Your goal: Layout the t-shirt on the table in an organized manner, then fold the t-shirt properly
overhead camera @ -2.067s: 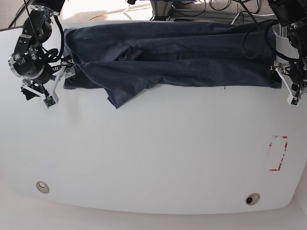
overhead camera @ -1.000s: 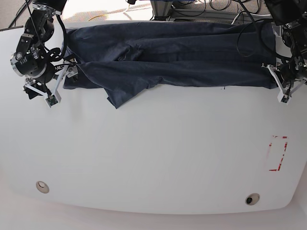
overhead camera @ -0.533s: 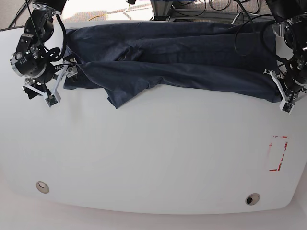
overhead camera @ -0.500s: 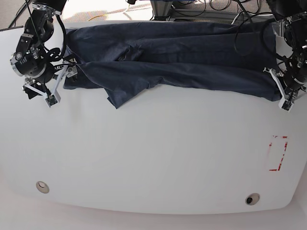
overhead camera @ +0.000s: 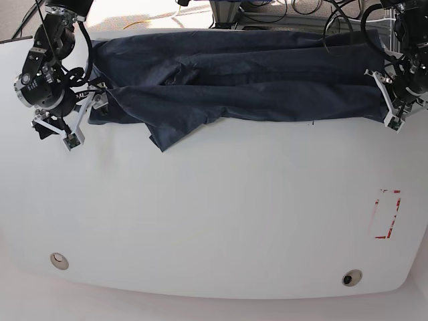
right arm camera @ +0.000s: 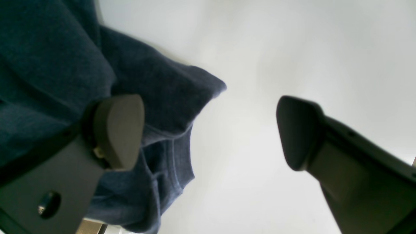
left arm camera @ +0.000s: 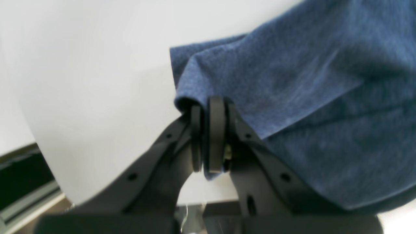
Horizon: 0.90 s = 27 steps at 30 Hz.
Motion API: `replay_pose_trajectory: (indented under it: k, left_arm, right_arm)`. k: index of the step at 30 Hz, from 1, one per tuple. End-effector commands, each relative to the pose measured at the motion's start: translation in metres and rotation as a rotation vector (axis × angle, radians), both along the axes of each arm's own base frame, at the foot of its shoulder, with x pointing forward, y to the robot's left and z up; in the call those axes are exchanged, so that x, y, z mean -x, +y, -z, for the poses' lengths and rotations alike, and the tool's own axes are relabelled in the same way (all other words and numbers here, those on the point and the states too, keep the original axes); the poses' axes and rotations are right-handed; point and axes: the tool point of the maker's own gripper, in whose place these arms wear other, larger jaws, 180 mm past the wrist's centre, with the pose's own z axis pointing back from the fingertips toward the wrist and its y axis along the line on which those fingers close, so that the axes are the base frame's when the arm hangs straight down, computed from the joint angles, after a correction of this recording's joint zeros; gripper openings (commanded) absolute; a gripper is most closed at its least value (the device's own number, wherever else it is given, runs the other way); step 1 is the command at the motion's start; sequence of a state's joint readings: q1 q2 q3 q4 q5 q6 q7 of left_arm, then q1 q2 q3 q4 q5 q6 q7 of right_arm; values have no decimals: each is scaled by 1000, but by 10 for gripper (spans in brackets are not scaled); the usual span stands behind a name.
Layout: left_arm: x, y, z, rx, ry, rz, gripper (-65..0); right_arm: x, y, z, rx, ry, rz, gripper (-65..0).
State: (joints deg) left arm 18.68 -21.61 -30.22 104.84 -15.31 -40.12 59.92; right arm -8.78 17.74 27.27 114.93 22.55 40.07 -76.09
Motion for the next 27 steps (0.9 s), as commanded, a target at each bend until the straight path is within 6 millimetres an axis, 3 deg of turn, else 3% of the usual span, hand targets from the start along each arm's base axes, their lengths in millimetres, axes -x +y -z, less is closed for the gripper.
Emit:
replay_pose_trajectory:
  k: [1, 12, 15, 27]
  left_arm:
    - [5, 10, -8, -33, -9, -4, -650]
    - [35, 20, 2, -47, 60, -32, -650]
    - [36, 21, 2, -51, 64, -33, -618]
    - [41, 24, 4, -60, 88, -43, -139]
  right_arm:
    - [-7, -3, -10, 13, -37, -5, -29]
    - [-7, -3, -10, 11, -37, -5, -29]
    - [-7, -3, -10, 11, -37, -5, -29]
    - [-7, -3, -10, 11, -37, -5, -29]
